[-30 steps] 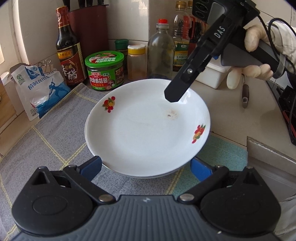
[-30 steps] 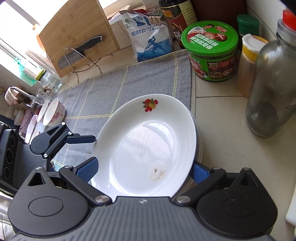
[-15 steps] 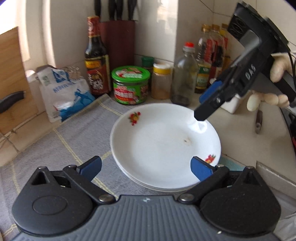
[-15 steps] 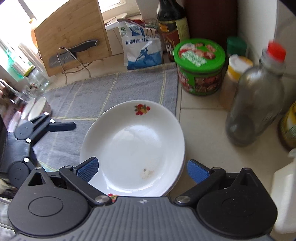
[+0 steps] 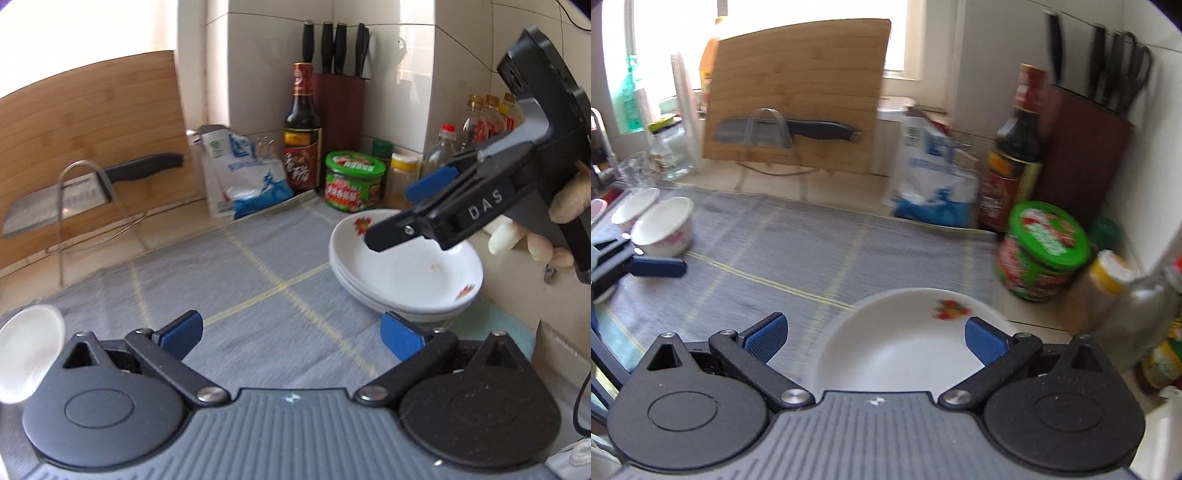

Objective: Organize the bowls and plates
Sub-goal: 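Open the right gripper and withdraw it from the plate stack, then move the right gripper to a white bowl and grasp its rim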

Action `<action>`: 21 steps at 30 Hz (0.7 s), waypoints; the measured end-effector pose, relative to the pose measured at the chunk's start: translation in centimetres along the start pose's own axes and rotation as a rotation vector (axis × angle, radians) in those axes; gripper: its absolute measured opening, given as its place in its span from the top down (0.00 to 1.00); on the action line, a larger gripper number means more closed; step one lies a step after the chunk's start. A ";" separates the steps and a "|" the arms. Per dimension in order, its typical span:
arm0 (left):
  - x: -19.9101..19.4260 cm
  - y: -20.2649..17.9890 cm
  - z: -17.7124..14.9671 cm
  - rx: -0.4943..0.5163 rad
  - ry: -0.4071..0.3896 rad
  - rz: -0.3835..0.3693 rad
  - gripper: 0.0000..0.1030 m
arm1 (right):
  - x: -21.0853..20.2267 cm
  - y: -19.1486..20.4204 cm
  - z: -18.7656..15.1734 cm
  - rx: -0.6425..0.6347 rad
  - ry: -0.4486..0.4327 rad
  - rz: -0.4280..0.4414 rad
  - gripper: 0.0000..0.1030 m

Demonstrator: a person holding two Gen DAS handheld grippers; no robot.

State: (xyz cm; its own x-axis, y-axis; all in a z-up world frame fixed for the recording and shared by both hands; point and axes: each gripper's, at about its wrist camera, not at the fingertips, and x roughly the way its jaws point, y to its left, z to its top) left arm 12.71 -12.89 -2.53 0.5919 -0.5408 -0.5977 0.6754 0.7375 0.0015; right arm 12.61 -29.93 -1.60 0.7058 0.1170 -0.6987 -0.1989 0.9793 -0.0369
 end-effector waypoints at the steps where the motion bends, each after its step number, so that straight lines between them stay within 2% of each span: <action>1: -1.0 0.5 -0.6 0.002 -0.003 0.007 0.01 | 0.1 1.4 0.2 -0.010 -0.010 0.000 0.00; 6: -6.7 3.4 -3.8 0.059 -0.008 0.106 0.01 | 0.6 8.9 1.3 -0.039 -0.058 0.054 0.00; 14: -13.7 8.5 -7.5 -0.059 -0.038 0.294 0.01 | 2.4 18.8 2.8 -0.127 -0.095 0.172 0.00; 21: -15.7 12.0 -11.4 -0.159 -0.003 0.408 0.01 | 4.1 25.0 3.4 -0.240 -0.082 0.290 0.00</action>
State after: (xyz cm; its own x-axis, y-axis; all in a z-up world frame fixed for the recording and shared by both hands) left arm 6.54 9.05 -2.24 0.7977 -0.1937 -0.5711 0.3104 0.9438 0.1135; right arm 12.85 -4.44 -2.95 0.6470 0.4055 -0.6457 -0.5445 0.8385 -0.0190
